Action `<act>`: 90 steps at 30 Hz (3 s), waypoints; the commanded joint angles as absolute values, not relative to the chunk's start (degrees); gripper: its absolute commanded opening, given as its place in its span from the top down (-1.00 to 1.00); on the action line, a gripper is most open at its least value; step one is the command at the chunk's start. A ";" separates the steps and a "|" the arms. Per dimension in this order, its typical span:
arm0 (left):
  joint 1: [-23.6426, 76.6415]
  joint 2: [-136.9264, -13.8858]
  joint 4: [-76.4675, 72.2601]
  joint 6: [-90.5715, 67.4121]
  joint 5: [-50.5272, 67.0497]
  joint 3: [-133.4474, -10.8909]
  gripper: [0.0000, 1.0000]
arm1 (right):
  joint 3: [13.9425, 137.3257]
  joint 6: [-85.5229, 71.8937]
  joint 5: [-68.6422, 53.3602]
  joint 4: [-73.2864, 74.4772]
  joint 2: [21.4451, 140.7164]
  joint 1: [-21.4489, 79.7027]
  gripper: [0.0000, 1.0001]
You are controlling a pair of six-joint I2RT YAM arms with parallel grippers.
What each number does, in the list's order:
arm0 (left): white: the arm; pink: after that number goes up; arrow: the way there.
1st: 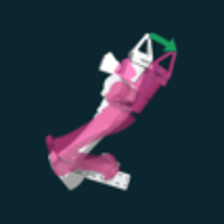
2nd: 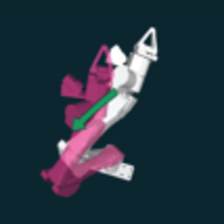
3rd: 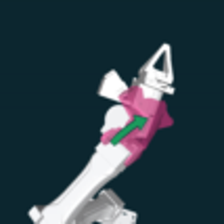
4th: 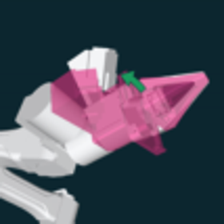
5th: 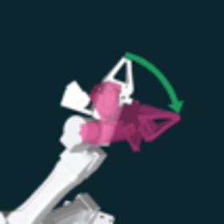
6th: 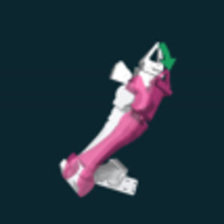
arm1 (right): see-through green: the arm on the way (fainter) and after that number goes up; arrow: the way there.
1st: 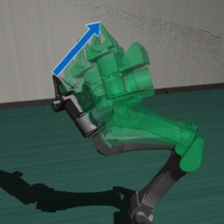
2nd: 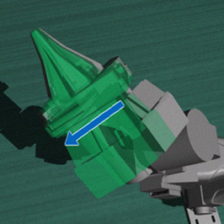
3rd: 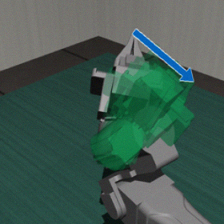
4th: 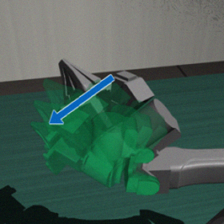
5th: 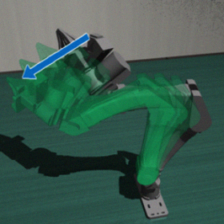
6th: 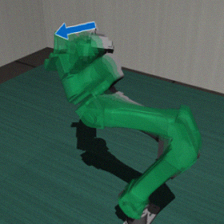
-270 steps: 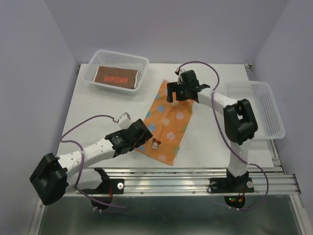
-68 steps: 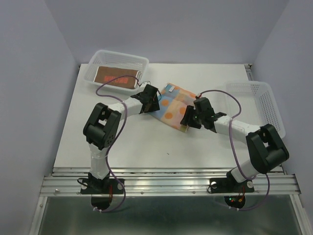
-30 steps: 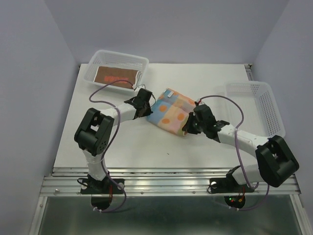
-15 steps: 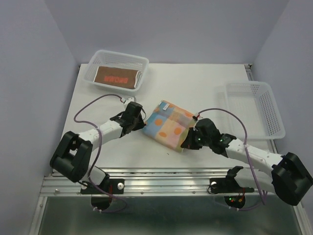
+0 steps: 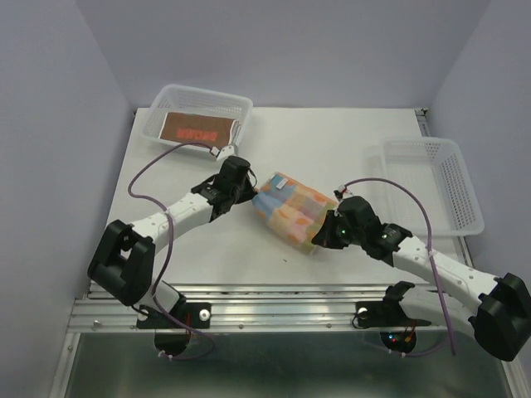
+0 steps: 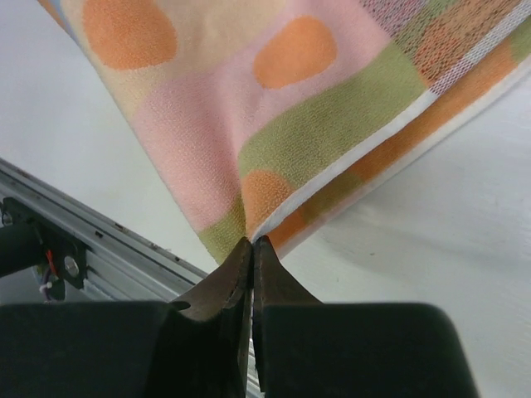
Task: Fold and stack the towels
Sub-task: Fold the towel, then neatly place the folded towel into the bin
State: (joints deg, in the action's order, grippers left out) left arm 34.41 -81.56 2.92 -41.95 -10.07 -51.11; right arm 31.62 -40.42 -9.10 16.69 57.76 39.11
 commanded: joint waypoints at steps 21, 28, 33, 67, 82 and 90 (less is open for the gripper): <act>34.19 -107.74 3.95 -36.39 -15.56 -83.40 1.00 | 42.89 -38.06 9.32 16.26 67.49 29.80 0.99; 34.10 -116.01 3.52 -34.28 -15.64 -94.02 1.00 | 44.12 -37.27 9.67 11.96 73.03 24.26 0.99; 34.10 -122.77 3.69 -33.05 -14.59 -99.57 1.00 | 45.88 -35.60 7.82 8.44 78.30 20.66 0.98; 34.37 -106.86 -2.99 -6.18 3.76 -79.53 -0.98 | 34.28 -36.48 -6.68 10.46 65.31 17.05 -1.00; 29.71 -122.95 2.99 2.28 5.88 -93.25 -0.86 | 33.49 -33.57 -9.05 11.34 61.08 17.05 -1.00; 29.79 -128.40 5.18 4.13 10.10 -97.38 -0.75 | 33.66 -33.31 -8.62 10.99 62.84 17.05 -1.00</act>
State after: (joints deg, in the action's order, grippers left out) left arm 29.26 -127.07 3.77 1.93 7.14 -94.39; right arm 34.65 -34.26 -8.45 11.92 62.70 17.21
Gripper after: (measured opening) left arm 0.879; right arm 0.999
